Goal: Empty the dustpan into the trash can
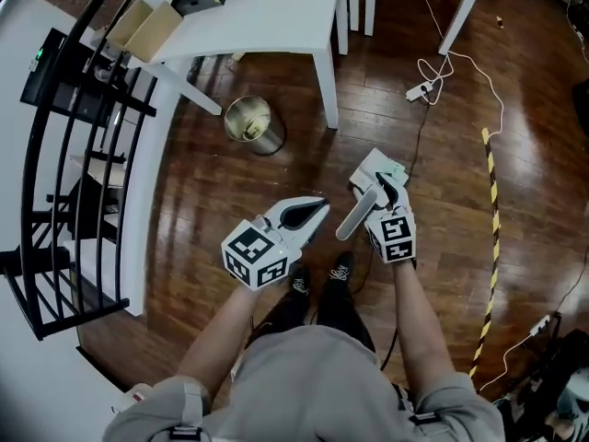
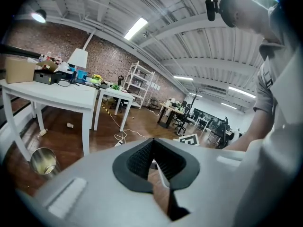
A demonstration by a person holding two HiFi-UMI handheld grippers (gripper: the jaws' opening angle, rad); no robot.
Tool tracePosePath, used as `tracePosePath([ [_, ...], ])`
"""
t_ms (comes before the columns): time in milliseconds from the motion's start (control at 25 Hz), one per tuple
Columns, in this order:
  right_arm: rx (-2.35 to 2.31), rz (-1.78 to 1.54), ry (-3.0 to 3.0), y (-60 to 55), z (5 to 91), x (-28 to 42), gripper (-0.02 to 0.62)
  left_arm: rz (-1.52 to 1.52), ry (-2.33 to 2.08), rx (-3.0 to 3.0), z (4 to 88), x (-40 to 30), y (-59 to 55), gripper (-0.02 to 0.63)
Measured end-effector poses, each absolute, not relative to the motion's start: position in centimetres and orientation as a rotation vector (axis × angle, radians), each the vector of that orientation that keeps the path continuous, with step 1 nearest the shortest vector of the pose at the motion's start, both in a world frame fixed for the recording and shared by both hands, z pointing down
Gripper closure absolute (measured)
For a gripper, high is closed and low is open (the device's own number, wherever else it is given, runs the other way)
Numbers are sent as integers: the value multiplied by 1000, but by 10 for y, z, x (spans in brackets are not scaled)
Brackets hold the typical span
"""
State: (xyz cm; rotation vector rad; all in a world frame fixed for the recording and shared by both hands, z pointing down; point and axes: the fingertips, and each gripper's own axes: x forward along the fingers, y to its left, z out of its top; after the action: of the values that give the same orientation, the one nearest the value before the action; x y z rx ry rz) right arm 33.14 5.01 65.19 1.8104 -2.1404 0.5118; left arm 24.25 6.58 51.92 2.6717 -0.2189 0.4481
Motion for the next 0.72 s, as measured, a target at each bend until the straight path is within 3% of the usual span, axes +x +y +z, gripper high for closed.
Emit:
tracePosePath([
  [720, 1428, 183, -2451, 74, 554, 255, 390, 370, -393, 2660, 504, 187, 45, 600],
])
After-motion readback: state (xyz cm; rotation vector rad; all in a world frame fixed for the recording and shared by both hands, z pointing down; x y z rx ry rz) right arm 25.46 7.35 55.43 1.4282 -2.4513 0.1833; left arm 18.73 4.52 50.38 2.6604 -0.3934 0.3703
